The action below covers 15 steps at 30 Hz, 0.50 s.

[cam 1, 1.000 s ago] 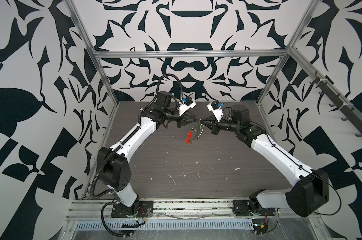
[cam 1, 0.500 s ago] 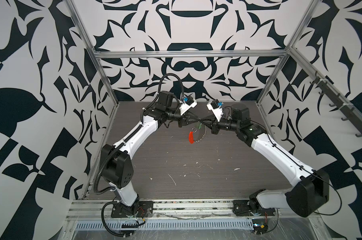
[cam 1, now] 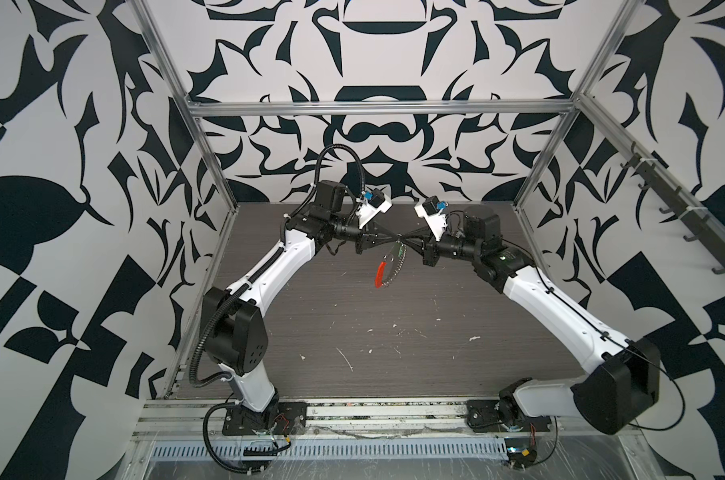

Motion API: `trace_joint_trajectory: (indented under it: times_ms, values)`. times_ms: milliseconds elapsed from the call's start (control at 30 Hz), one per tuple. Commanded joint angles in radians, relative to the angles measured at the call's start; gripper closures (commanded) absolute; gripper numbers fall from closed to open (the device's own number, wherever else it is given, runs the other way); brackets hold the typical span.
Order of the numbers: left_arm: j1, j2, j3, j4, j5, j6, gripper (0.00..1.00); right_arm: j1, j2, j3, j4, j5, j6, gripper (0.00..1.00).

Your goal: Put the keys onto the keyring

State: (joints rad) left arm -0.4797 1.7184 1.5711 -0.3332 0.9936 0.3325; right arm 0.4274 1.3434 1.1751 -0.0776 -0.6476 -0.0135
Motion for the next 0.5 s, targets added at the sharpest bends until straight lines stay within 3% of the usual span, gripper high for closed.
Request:
trace_joint_trajectory:
  times_ms: [0, 67, 167, 300, 467]
  values:
    - [-0.007, -0.027, -0.009, 0.04, 0.045, -0.051, 1.0, 0.011, -0.013, 0.029, 0.089, 0.004, 0.04, 1.0]
    - [-0.007, -0.052, -0.053, 0.132, 0.005, -0.123, 1.0, 0.011, -0.019, 0.027, 0.104, 0.016, 0.074, 1.0]
    - [-0.006, -0.099, -0.177, 0.4, -0.05, -0.287, 1.0, 0.01, -0.036, 0.029, 0.091, 0.057, 0.123, 1.0]
    - [-0.006, -0.145, -0.32, 0.738, -0.121, -0.458, 1.0, 0.001, -0.056, 0.026, 0.065, 0.056, 0.189, 0.86]
    - [-0.006, -0.154, -0.369, 0.835, -0.146, -0.509, 1.0, -0.029, -0.062, 0.015, 0.058, 0.052, 0.279, 0.72]
